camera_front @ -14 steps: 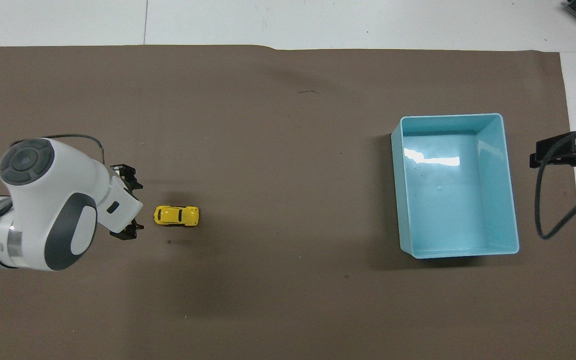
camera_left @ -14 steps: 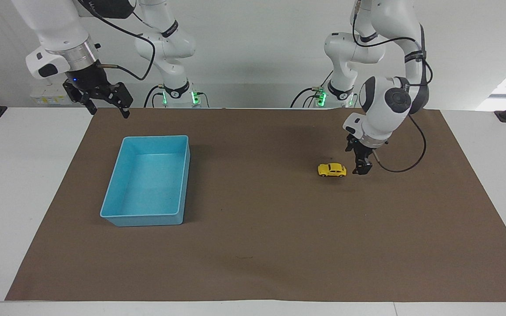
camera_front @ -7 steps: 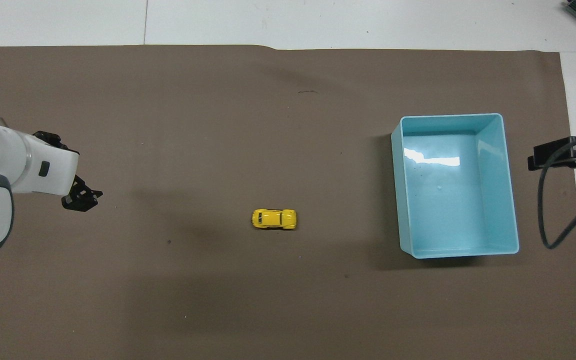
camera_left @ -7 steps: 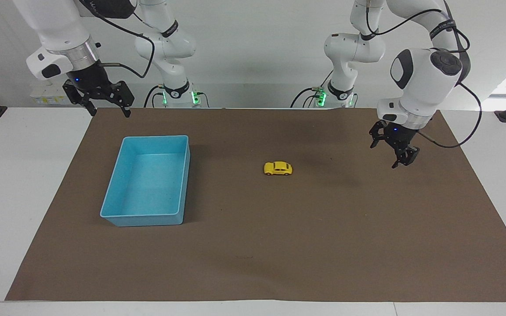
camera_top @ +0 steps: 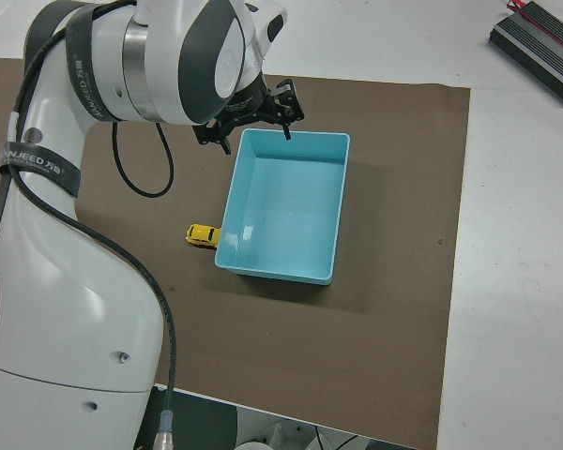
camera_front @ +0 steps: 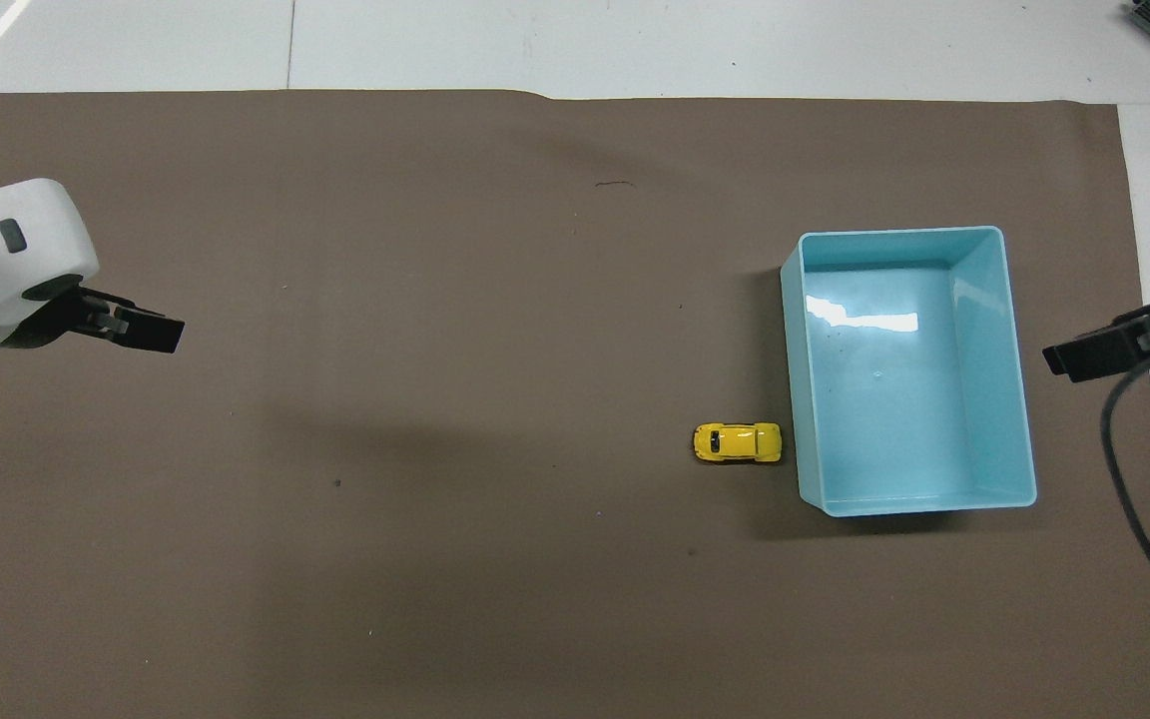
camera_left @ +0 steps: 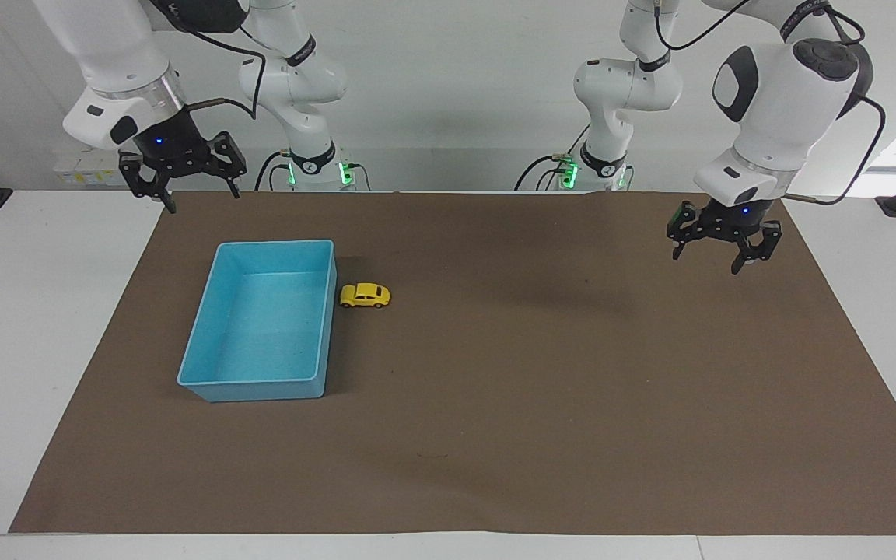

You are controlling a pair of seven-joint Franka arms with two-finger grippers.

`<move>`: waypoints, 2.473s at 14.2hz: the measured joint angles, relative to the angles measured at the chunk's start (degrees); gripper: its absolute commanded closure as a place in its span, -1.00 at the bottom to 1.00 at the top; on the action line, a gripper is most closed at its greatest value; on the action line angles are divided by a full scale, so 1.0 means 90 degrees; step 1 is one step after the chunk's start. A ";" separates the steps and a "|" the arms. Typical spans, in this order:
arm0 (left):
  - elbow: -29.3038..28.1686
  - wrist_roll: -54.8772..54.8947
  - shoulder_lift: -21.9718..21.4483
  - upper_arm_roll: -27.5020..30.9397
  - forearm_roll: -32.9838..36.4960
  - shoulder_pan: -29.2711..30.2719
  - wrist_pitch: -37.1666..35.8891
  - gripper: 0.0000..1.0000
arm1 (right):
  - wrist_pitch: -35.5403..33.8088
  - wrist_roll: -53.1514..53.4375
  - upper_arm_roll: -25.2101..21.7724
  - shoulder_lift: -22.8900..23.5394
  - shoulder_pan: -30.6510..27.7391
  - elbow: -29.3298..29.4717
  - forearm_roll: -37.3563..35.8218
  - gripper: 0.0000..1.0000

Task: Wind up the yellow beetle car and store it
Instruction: 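Reach the right gripper down to the yellow car beside the bin, then grasp the yellow car with the right gripper and lift it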

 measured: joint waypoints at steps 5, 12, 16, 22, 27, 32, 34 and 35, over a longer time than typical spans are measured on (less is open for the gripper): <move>0.1034 -0.0477 -0.0013 0.0048 -0.0229 0.0377 -0.1485 -1.00 | 0.0000 -0.2774 0.0051 -0.0469 0.0166 -0.0674 -0.0022 -1.00; 0.1746 -0.0465 -0.0027 0.0003 -0.0243 0.0490 -0.2685 -1.00 | 0.0247 -0.4721 0.0088 -0.0768 0.0670 -0.1302 -0.0067 -1.00; 0.1742 -0.0467 -0.0034 0.0008 -0.0243 0.0490 -0.2763 -1.00 | 0.0800 -0.4851 0.0109 -0.0684 0.1284 -0.1724 -0.0043 -1.00; 0.1742 -0.0467 -0.0038 0.0008 -0.0244 0.0490 -0.2773 -1.00 | 0.2744 -0.4323 0.0121 -0.0211 0.1974 -0.3003 -0.0011 -1.00; 0.1742 -0.0467 -0.0040 0.0008 -0.0244 0.0490 -0.2775 -1.00 | 0.3810 -0.3893 0.0128 0.0071 0.2327 -0.3664 -0.0012 -1.00; 0.1742 -0.0467 -0.0041 0.0008 -0.0244 0.0490 -0.2776 -1.00 | 0.4637 -0.3893 0.0129 0.0207 0.2350 -0.4262 -0.0059 -1.00; 0.1742 -0.0467 -0.0041 0.0008 -0.0244 0.0490 -0.2777 -1.00 | 0.4726 -0.3893 0.0128 0.0209 0.2350 -0.4379 -0.0105 -1.00; 0.1742 -0.0467 -0.0041 0.0008 -0.0244 0.0490 -0.2777 -1.00 | 0.4801 -0.3893 0.0128 0.0215 0.2350 -0.4454 -0.0180 -1.00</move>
